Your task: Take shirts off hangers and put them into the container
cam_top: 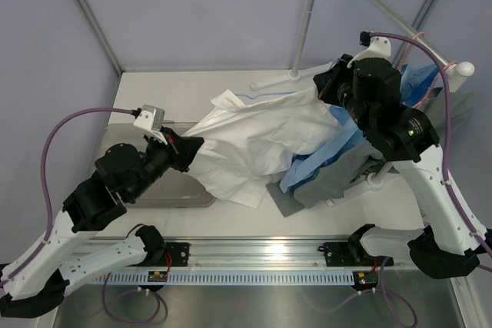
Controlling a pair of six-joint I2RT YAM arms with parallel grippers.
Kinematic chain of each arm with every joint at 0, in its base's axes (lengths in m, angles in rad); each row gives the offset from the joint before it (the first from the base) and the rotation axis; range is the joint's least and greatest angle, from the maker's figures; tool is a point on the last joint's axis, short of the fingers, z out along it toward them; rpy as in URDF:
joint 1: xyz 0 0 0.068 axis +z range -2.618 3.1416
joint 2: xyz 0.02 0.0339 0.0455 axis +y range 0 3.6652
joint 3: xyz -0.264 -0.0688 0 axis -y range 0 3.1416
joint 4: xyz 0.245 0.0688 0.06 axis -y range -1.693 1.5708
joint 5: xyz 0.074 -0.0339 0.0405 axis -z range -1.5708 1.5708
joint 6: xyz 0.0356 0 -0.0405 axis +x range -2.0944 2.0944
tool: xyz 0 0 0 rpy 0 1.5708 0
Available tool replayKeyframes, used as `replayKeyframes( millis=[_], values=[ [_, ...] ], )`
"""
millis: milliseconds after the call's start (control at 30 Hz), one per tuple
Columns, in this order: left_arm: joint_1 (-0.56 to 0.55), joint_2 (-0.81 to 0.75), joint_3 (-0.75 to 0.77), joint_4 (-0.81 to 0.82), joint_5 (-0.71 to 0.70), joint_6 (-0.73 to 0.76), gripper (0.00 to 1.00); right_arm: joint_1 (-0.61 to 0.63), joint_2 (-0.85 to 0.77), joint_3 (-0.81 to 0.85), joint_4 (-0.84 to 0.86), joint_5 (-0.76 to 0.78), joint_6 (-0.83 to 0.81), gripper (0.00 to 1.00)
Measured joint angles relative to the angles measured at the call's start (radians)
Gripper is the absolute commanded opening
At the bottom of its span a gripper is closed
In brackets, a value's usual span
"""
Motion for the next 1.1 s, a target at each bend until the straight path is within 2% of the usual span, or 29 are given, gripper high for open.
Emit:
replayKeyframes(
  millis=[300, 467, 533, 567, 667, 867, 1000, 1100],
  values=[
    [0.0, -0.021, -0.143, 0.117, 0.041, -0.037, 0.0, -0.114, 0.003, 0.01, -0.034, -0.133, 0.071, 0.0],
    [0.008, 0.034, -0.154, 0.161, 0.137, -0.021, 0.0, -0.164, 0.004, 0.021, 0.005, -0.221, 0.06, 0.0],
    [0.012, 0.092, -0.129, 0.162, 0.184, -0.002, 0.14, -0.175, 0.005, 0.021, 0.034, -0.251, 0.029, 0.0],
    [0.013, 0.125, -0.106, 0.16, 0.208, 0.017, 0.3, -0.176, 0.005, 0.021, 0.041, -0.263, 0.006, 0.0],
    [0.013, 0.222, -0.009, 0.119, 0.274, 0.077, 0.56, -0.176, 0.005, 0.022, 0.049, -0.301, -0.057, 0.0],
    [0.013, 0.209, 0.208, 0.079, 0.337, 0.198, 0.63, -0.175, 0.008, 0.021, 0.042, -0.322, -0.161, 0.0],
    [0.013, 0.124, 0.248, 0.076, 0.365, 0.244, 0.63, -0.175, 0.008, 0.019, 0.026, -0.338, -0.205, 0.0],
    [0.013, 0.117, 0.281, 0.071, 0.4, 0.264, 0.63, -0.173, 0.015, 0.018, 0.024, -0.385, -0.233, 0.0]
  ],
)
